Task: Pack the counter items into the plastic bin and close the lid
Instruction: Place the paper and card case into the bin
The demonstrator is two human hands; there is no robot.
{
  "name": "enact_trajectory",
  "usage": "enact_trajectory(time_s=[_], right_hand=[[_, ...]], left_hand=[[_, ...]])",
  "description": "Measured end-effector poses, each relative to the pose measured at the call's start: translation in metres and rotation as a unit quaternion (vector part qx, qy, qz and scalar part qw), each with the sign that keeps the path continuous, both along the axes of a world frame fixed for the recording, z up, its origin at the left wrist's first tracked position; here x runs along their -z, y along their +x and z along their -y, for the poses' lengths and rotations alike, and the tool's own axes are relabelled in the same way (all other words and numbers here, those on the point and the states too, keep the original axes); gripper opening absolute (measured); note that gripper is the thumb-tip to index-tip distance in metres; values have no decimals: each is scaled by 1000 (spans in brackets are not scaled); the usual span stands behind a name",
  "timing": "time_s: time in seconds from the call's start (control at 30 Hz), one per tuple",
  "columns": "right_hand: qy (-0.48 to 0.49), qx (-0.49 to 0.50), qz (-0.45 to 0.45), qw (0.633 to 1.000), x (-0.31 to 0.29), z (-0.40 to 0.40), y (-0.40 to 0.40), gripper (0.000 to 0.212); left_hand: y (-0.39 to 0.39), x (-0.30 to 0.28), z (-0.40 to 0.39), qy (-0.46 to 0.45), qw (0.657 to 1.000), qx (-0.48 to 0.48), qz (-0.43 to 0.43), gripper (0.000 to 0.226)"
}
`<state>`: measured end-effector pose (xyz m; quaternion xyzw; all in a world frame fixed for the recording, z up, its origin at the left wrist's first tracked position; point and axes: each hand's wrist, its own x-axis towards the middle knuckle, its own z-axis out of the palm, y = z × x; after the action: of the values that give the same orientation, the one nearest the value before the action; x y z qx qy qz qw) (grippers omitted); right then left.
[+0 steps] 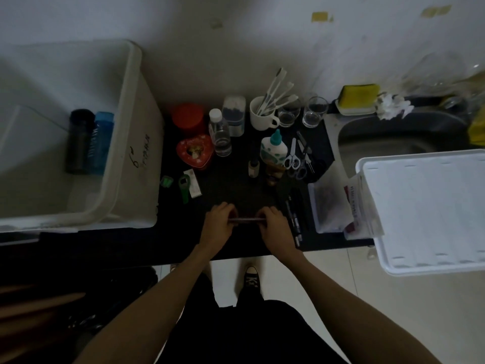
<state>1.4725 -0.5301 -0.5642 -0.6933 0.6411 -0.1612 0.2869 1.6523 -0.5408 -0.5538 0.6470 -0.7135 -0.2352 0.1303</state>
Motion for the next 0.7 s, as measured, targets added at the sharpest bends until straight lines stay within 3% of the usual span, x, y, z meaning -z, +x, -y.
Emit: enact_trajectory(time_s=[0.07,0.17,0.3,0.37,0.47,0.7], right_hand=[[15,16,67,998,4,-5,3,25],[25,73,165,983,3,-10,8,38],[17,134,241,961,-7,-10,22,46],[13,137,247,959,-8,-10,24,47],[-4,112,222,969,1,-8,22,39],[-52,40,215,974,-29,14,14,29]], left_hand=[[3,7,-10,25,993,-71,-89,24],[-2,10,-16,64,952,-152,-258,30],[-21,-1,-15,104,875,-258,-397,33],[-29,-3,-12,104,848,-307,-419,24],[-25,5,-10,83,880,-306,-353,17],[5,-18,-4,26,960,-148,-238,25]])
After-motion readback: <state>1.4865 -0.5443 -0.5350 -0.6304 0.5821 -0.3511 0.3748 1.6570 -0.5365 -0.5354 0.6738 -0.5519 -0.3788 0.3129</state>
